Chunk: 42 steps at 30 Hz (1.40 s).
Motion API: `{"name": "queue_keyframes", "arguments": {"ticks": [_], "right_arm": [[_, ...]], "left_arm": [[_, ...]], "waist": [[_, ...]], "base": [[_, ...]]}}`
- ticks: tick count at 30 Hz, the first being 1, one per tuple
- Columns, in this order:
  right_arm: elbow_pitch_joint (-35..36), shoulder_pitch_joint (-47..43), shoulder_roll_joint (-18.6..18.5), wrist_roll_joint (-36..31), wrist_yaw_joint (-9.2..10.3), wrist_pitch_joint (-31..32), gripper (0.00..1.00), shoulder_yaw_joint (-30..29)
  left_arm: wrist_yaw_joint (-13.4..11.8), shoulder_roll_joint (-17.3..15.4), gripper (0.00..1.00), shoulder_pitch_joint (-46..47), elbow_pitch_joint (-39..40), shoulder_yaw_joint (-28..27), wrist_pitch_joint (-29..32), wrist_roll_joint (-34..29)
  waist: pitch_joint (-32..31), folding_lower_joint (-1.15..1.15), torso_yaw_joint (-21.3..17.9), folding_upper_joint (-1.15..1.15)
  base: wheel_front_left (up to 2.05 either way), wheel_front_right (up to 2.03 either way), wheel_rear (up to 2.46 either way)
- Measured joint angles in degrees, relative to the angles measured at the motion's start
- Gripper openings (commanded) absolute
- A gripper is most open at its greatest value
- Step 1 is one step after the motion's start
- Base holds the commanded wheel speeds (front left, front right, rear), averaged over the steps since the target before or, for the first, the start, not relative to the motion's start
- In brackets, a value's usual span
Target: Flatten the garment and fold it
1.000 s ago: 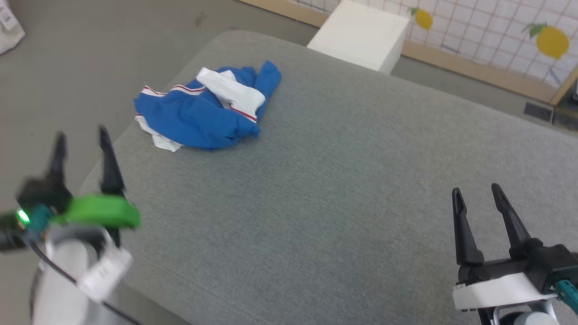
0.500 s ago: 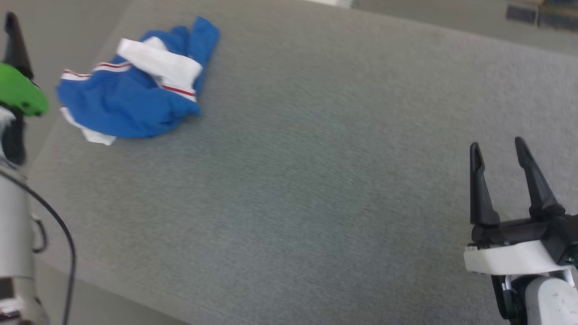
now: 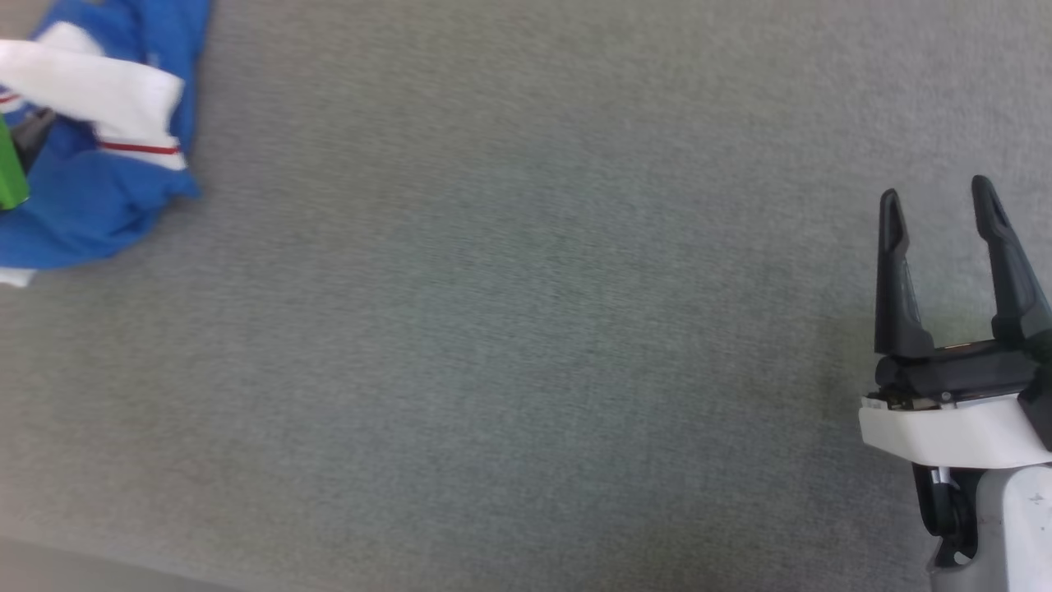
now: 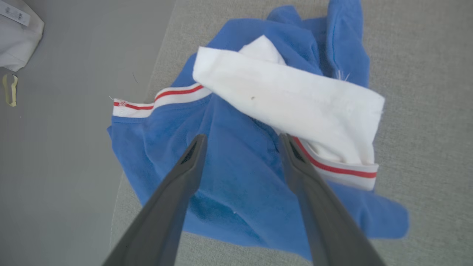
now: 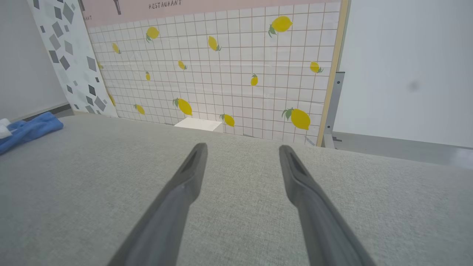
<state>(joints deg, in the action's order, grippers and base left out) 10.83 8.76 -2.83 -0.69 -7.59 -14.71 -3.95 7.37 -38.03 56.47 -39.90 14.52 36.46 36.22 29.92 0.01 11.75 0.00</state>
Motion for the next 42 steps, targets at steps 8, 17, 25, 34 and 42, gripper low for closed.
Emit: {"name": "queue_keyframes", "arguments": {"ticks": [8,17,25,34,42], "right_arm": [[1.03,0.59,-0.01,-1.35,0.0,0.0,1.0,-0.68],[0.51,0.66,-0.01,-1.91,0.0,0.0,1.0,-0.09],[-1.85,0.19,-0.01,-0.54,0.0,0.0,1.0,1.31],[-3.86,-3.11,-0.02,2.4,0.0,0.0,1.0,1.65],[-4.55,-4.32,0.0,4.47,0.0,0.0,1.0,1.44]], "left_arm": [[0.0,-6.37,1.0,0.87,-0.6,7.11,9.93,7.77],[0.0,-7.59,0.0,1.4,-0.31,13.68,7.57,9.44],[0.01,-9.81,0.0,4.75,3.53,21.21,0.66,9.57],[0.1,-11.06,0.0,8.83,17.73,32.71,0.38,9.94],[0.11,-8.49,0.0,13.48,28.73,41.1,0.78,12.93]], "waist": [[6.33,-0.01,-3.94,0.0],[6.45,0.0,-4.13,0.0],[-0.18,-0.01,-3.23,0.0],[-8.91,-0.01,-3.07,0.0],[-15.2,-0.02,-4.96,0.0]], "base": [[0.0,0.0,0.0],[0.0,0.0,0.0],[0.0,0.0,0.0],[0.0,0.0,0.0],[0.0,0.0,0.0]]}}
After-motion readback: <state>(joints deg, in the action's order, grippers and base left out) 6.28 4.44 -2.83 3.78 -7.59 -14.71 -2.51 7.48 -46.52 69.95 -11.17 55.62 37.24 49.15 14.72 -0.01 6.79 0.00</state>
